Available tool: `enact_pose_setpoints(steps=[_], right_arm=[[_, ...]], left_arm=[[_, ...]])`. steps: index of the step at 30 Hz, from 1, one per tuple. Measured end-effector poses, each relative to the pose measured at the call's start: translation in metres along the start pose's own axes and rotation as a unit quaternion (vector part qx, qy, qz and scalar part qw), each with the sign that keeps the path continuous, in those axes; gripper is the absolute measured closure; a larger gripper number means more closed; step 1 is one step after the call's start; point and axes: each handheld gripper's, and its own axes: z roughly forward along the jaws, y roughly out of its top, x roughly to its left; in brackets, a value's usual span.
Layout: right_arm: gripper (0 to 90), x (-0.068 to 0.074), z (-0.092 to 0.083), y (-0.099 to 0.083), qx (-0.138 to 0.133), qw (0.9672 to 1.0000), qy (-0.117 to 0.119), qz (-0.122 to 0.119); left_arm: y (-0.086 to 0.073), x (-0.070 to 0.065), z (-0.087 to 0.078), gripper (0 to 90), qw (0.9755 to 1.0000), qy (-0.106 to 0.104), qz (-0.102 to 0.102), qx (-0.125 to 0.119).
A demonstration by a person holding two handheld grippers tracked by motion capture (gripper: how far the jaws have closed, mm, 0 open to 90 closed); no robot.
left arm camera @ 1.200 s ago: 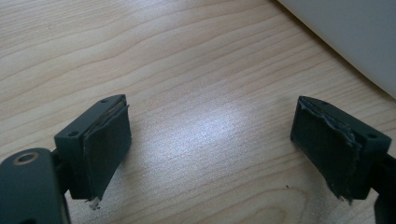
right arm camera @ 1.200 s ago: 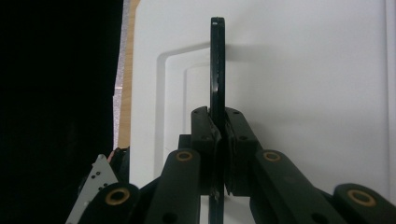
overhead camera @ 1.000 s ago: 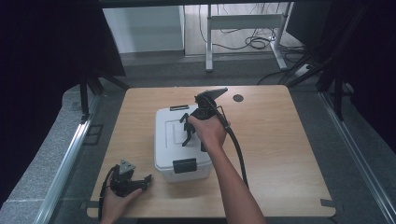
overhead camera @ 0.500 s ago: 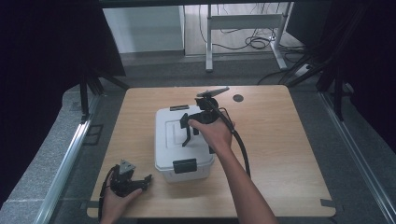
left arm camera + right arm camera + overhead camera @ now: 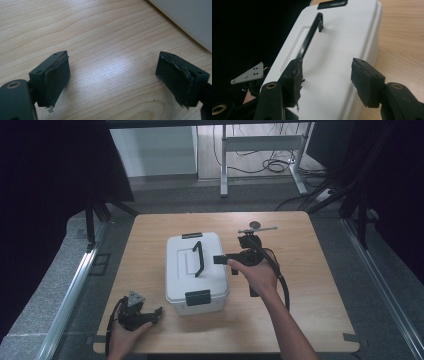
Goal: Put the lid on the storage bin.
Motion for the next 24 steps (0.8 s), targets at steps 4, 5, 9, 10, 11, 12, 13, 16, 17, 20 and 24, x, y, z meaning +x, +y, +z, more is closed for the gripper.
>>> enact_pose_setpoints(steps=[4, 5, 9, 10, 11, 12, 13, 16, 17, 20, 24], right_arm=[[41.6, -0.013, -0.015, -0.015, -0.017, 0.9998, 0.006, 0.004], [41.2, -0.020, -0.021, -0.023, -0.024, 0.9997, 0.009, 0.007], [41.0, -0.032, -0.029, -0.038, -0.030, 0.9995, 0.007, 0.007], [41.0, -0.036, -0.031, -0.041, -0.031, 0.9994, 0.008, 0.009], [40.8, -0.040, -0.033, -0.046, -0.033, 0.9994, 0.007, 0.012], [40.8, -0.044, -0.036, -0.052, -0.034, 0.9993, 0.006, 0.016], [40.8, -0.050, -0.039, -0.060, -0.037, 0.9990, 0.006, 0.024], [40.8, -0.063, -0.044, -0.076, -0.037, 0.9987, 0.000, 0.035], [40.8, -0.068, -0.045, -0.083, -0.035, 0.9986, -0.003, 0.040], [40.7, -0.079, -0.048, -0.095, -0.028, 0.9982, -0.010, 0.052], [40.7, -0.093, -0.051, -0.109, -0.027, 0.9974, -0.019, 0.064]], left_arm=[[0.000, 0.000, 0.000, 12.0, 1.0000, 0.000, 0.000, -0.001], [0.000, 0.000, 0.000, 12.0, 1.0000, 0.000, 0.000, -0.001], [0.000, 0.000, 0.000, 12.0, 1.0000, 0.000, 0.000, -0.001], [0.000, 0.000, 0.000, 12.0, 1.0000, 0.000, 0.000, -0.001], [0.000, 0.000, 0.000, 12.0, 1.0000, 0.000, 0.001, -0.001], [0.000, 0.000, 0.000, 12.0, 1.0000, 0.000, 0.000, -0.001], [0.000, 0.000, 0.000, 12.1, 1.0000, 0.001, 0.000, -0.001], [0.000, 0.000, 0.000, 12.0, 1.0000, 0.002, -0.001, -0.001], [0.000, -0.001, 0.000, 12.1, 1.0000, 0.001, -0.003, -0.001], [0.000, -0.001, 0.000, 12.1, 1.0000, 0.001, -0.003, -0.001], [0.000, -0.001, 0.000, 12.1, 1.0000, 0.001, -0.003, -0.001]])
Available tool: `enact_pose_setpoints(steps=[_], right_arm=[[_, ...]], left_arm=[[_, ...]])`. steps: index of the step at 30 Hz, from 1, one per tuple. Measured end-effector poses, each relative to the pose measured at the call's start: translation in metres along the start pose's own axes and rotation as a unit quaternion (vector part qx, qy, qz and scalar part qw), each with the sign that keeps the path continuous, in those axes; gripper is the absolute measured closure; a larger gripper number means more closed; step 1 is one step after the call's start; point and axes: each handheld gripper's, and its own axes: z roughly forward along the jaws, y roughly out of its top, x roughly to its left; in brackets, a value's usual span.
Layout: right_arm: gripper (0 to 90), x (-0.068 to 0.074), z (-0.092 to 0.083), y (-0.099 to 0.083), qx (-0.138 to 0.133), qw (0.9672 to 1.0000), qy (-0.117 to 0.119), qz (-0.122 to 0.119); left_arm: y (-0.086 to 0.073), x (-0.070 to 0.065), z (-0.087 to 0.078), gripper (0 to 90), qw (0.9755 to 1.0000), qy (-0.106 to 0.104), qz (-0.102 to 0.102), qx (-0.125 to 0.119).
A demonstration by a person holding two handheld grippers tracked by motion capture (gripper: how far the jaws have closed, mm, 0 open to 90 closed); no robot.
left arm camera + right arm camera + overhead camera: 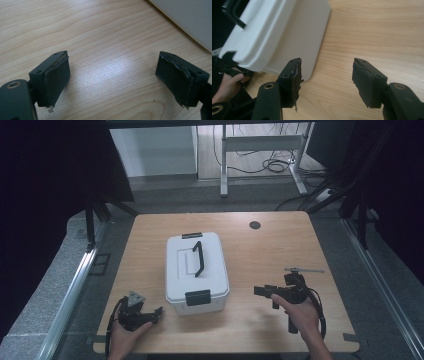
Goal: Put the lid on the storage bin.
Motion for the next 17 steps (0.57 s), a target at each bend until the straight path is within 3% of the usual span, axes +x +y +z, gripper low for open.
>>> enact_pose_setpoints(steps=[5, 17], right_arm=[[40.7, -0.019, 0.001, -0.018, 0.011, 0.9997, -0.006, 0.020], [40.7, -0.020, -0.004, -0.017, -0.004, 0.9997, 0.002, 0.022]], left_arm=[[0.000, 0.000, 0.000, 12.1, 1.0000, 0.000, 0.000, 0.000], [0.000, 0.000, 0.000, 11.9, 1.0000, 0.002, -0.001, 0.000]])
